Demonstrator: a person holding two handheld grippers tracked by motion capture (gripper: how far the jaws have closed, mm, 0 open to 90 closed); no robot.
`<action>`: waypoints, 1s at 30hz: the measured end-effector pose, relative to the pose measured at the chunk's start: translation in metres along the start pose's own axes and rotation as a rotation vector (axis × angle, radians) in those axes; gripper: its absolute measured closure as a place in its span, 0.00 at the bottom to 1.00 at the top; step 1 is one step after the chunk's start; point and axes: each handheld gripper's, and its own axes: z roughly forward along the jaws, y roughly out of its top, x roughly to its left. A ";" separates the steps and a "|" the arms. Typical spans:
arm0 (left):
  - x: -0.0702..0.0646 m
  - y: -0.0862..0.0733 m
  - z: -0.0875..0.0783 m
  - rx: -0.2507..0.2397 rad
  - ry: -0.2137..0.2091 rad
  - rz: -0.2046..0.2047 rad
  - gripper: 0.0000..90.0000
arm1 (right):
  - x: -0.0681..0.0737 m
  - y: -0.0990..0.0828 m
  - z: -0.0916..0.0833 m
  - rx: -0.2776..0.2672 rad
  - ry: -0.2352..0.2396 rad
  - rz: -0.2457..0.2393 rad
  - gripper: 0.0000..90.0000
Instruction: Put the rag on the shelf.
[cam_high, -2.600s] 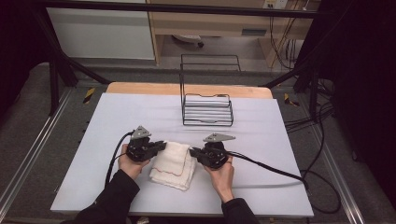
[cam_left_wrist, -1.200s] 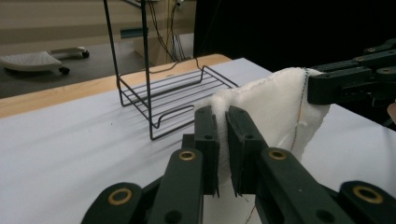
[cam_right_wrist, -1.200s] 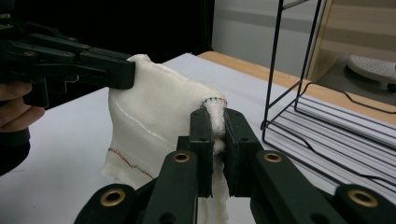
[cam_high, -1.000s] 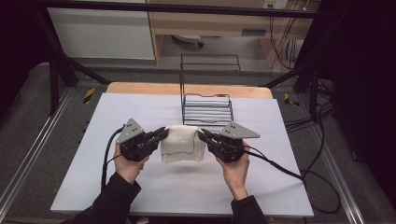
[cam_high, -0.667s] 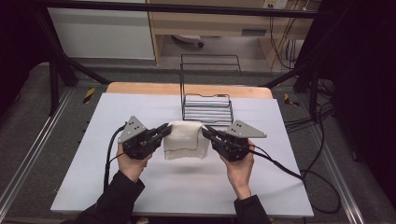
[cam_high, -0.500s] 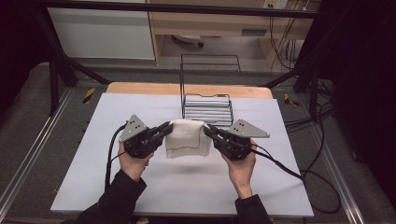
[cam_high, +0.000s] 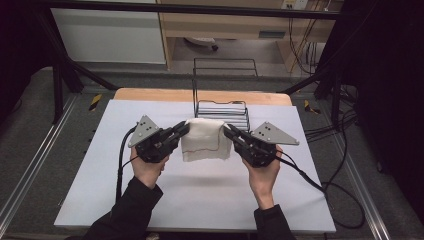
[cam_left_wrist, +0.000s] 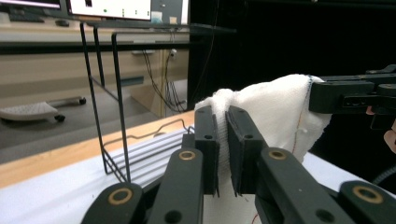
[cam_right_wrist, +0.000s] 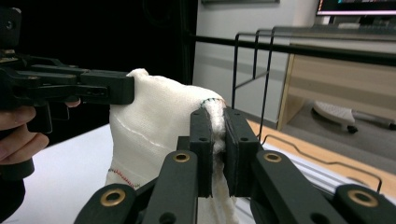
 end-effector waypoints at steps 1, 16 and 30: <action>0.000 0.002 0.000 -0.005 0.000 0.004 0.92 | 0.000 0.000 0.000 0.000 0.000 0.000 0.93; 0.000 0.029 0.007 -0.080 0.009 0.014 0.92 | -0.004 0.026 -0.002 -0.079 -0.029 -0.015 0.93; 0.000 0.044 0.013 -0.126 0.010 0.018 0.92 | -0.010 0.038 -0.001 -0.146 -0.043 -0.014 0.93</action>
